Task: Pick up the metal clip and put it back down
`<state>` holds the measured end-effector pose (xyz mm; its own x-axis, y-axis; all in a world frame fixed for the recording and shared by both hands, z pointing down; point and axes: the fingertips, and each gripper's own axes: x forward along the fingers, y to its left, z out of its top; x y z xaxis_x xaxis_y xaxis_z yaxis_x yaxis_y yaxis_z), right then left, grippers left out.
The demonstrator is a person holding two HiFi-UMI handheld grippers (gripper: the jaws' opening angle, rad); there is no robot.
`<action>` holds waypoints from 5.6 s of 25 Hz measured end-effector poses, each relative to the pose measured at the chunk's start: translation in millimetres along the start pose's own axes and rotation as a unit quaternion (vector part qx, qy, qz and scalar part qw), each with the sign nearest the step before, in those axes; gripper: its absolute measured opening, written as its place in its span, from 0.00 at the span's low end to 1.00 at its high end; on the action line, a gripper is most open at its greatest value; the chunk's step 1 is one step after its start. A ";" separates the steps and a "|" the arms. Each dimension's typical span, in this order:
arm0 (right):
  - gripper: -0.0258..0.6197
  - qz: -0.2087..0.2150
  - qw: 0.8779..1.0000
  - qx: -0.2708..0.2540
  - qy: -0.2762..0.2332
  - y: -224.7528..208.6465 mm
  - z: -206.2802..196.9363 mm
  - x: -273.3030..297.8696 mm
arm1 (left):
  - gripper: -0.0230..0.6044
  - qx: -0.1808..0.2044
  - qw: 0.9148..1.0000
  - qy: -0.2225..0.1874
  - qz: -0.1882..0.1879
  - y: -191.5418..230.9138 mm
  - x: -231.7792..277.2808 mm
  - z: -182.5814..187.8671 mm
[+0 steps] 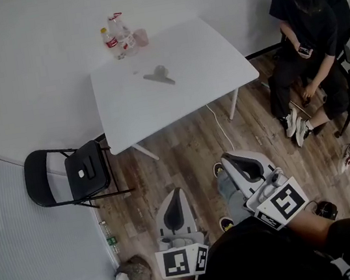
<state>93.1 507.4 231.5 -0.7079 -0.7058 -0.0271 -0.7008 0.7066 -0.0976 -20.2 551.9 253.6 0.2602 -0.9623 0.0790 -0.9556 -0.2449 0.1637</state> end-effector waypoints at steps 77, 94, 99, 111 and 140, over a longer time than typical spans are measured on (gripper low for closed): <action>0.07 0.042 0.995 0.071 0.054 -297.5 -9.0 222.6 | 0.06 0.007 0.998 0.058 0.034 59.6 332.7 23.3; 0.07 0.051 0.996 0.064 0.031 -302.6 9.0 218.2 | 0.06 0.035 0.998 0.033 0.026 44.9 340.9 48.0; 0.07 0.058 0.996 0.059 0.026 -297.6 10.9 217.0 | 0.06 0.048 0.998 0.022 0.024 44.0 339.5 54.5; 0.07 0.057 0.996 0.048 0.040 -300.6 0.8 257.1 | 0.06 0.039 0.999 0.021 0.016 78.3 366.8 53.9; 0.07 0.167 0.970 -0.007 0.177 -285.4 -5.2 402.2 | 0.06 -0.013 0.998 0.053 -0.034 214.0 481.3 61.2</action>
<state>8.0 22.2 253.7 -0.8794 -0.3781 0.2894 -0.4273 0.8948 -0.1293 -107.9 29.1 266.5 0.3380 -0.9257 0.1697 -0.9320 -0.3040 0.1976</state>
